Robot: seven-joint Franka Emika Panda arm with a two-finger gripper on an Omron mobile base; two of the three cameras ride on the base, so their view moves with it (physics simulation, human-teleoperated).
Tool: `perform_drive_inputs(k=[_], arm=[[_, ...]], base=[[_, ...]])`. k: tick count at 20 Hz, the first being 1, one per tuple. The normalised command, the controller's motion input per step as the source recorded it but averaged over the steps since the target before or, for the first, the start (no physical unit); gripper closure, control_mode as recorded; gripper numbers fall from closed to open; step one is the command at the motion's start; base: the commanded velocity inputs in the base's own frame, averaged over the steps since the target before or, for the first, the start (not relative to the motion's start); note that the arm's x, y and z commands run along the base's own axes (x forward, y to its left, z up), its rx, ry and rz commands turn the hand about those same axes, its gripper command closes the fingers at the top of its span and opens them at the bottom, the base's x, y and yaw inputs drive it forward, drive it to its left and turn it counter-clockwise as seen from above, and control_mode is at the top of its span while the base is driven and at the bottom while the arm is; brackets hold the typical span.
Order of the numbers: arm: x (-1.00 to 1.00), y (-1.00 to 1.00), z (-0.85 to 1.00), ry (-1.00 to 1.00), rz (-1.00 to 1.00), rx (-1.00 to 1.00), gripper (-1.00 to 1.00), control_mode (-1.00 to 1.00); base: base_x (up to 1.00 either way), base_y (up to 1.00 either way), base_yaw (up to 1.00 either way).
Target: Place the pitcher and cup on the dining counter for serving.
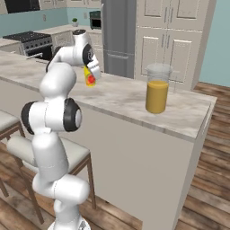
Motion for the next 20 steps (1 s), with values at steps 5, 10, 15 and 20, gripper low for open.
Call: perform_drive_inputs(k=[5,10,15,20], arm=[[0.01,-0.17,-0.20,0.05,0.00,0.00,1.00,-1.00],[0.00,-0.03,-0.32,0.08,0.00,0.00,1.00,-1.00],[-0.04,0.00,-0.40,0.01,0.00,0.00,1.00,-1.00],[-0.11,0.00,-0.47,0.00,0.00,-0.02,1.00,-1.00]], base=[[0.00,0.00,0.00],[0.00,0.00,0.00],[0.00,0.00,0.00],[0.00,0.00,0.00]])
